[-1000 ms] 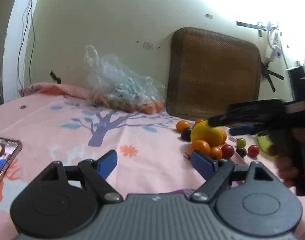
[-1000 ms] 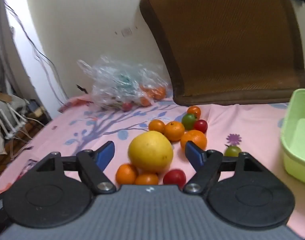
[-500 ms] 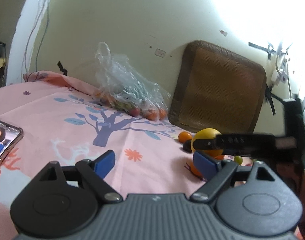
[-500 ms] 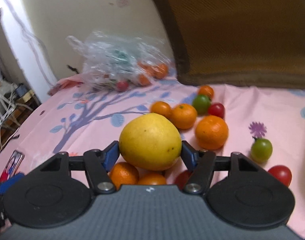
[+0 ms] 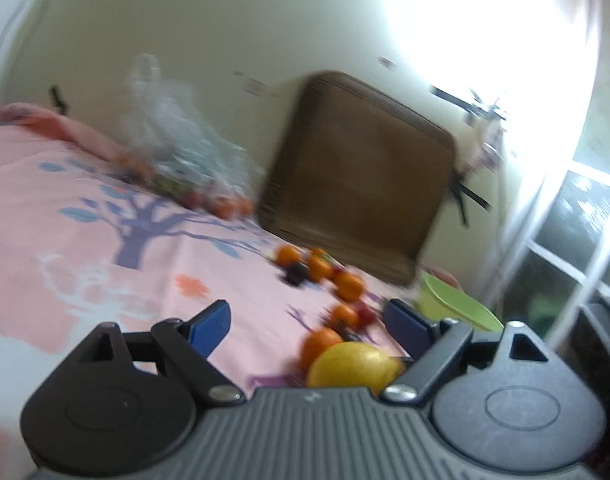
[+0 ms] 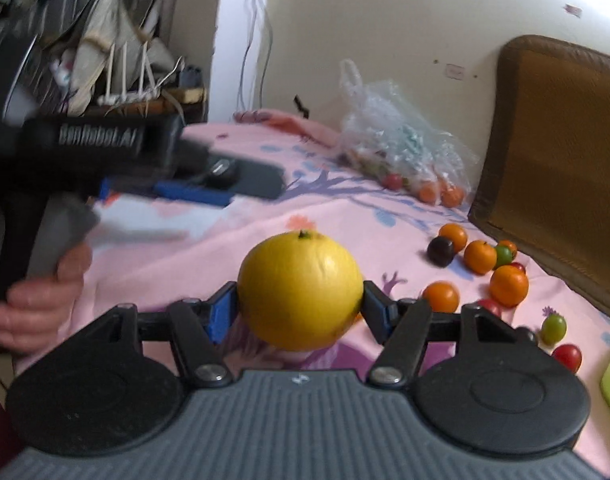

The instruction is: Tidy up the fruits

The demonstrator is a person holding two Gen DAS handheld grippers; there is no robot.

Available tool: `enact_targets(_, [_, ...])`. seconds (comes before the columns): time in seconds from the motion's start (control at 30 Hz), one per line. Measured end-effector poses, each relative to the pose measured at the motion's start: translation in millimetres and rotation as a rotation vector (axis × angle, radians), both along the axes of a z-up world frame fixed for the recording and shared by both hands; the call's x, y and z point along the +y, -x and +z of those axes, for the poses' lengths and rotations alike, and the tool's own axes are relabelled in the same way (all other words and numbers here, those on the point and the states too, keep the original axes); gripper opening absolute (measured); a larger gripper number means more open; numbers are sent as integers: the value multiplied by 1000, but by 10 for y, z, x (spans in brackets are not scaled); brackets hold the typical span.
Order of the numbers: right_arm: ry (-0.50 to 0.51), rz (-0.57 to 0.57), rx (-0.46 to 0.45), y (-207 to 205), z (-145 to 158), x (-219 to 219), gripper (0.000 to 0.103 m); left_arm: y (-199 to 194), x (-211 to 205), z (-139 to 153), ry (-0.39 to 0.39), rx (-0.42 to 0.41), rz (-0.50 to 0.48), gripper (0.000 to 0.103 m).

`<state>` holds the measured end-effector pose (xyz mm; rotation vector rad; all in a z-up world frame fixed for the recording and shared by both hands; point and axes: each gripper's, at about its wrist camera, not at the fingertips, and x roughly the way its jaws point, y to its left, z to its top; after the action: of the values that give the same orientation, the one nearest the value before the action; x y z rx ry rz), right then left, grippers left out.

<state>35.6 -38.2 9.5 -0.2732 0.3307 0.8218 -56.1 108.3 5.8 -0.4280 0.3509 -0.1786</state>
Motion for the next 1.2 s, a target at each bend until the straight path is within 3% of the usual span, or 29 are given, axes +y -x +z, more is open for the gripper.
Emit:
enact_targets(0.03, [27,-6,-9,45,-7,151,67,26,-37,-4,-5,4,-21,87])
enact_targets(0.07, [26,-16,-6,118,-16,-52,68,37,-95,-16,-9,20,-48,87])
enact_targets(0.13, [31,-37,-32,200,-128,-63,68,52,-185,-66,-20,58,-79,86])
enact_targets(0.3, [24,-48,-52,245,-139,-277,68,23,-412,-144,-77,151,-126,69])
enact_targets(0.37, [22,-39,-55,195,-146,-355,68,-5,-419,-175,-54,179,-144,63])
enact_targets(0.47, [22,-30,-58,182,-160,-536,68,-56,-440,-158,-23,192,-144,63])
enact_targets(0.63, [-58,-73,-44,255,-195,-775,67,-250,-767,102,-101,147,-191,63])
enact_targets(0.77, [-130,-178,-112,304,-132,-1160,67,-693,-1215,306,-148,103,-293,63])
enact_targets(0.93, [-185,-396,-164,134,-33,-1839,67,-1303,-2041,497,-233,45,-431,64])
enact_targets(1.07, [-211,-593,-200,-17,-18,-2465,67,-1779,-2625,528,-256,66,-499,65])
enact_targets(1.2, [-218,-718,-175,-246,-63,-2857,67,-2076,-2981,427,-271,123,-505,66])
